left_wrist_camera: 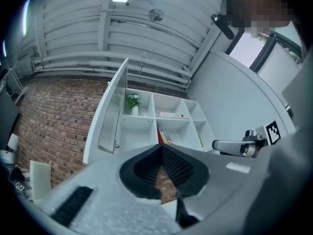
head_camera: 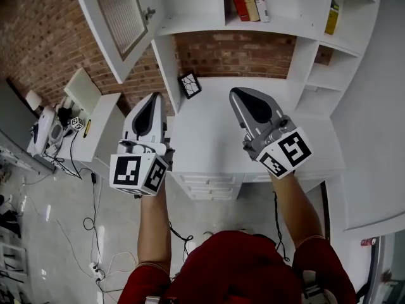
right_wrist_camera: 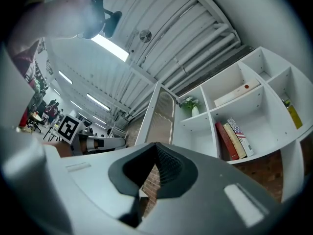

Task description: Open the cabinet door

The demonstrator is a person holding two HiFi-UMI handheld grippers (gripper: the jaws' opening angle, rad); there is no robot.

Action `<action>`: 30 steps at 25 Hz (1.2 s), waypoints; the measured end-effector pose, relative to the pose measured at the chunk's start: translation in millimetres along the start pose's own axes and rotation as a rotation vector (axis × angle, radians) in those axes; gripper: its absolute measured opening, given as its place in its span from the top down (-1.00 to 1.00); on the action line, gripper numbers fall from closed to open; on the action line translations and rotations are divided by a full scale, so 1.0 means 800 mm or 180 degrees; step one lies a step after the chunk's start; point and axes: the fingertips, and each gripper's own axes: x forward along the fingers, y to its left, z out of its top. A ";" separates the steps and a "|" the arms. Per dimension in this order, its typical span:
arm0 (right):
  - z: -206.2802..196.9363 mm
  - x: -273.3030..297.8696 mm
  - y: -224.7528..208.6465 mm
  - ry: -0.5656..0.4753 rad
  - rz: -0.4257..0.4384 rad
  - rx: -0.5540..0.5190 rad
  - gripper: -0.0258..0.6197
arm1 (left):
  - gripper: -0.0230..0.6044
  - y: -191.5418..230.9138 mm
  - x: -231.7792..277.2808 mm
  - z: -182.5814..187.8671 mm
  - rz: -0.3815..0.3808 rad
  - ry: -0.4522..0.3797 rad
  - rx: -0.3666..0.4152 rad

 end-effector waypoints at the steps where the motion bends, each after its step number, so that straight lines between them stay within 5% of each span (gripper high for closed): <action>1: 0.002 -0.003 -0.001 -0.0011 0.0007 -0.0005 0.88 | 0.90 -0.009 0.001 0.001 -0.0033 -0.0031 0.0002; 16: 0.011 -0.052 -0.031 -0.0065 -0.0015 0.0034 0.88 | 0.90 -0.080 0.011 -0.011 -0.0194 -0.0061 0.0046; 30: 0.005 -0.056 -0.043 -0.0078 -0.0006 0.0026 0.89 | 0.90 -0.086 0.019 -0.023 -0.0243 0.0029 0.0096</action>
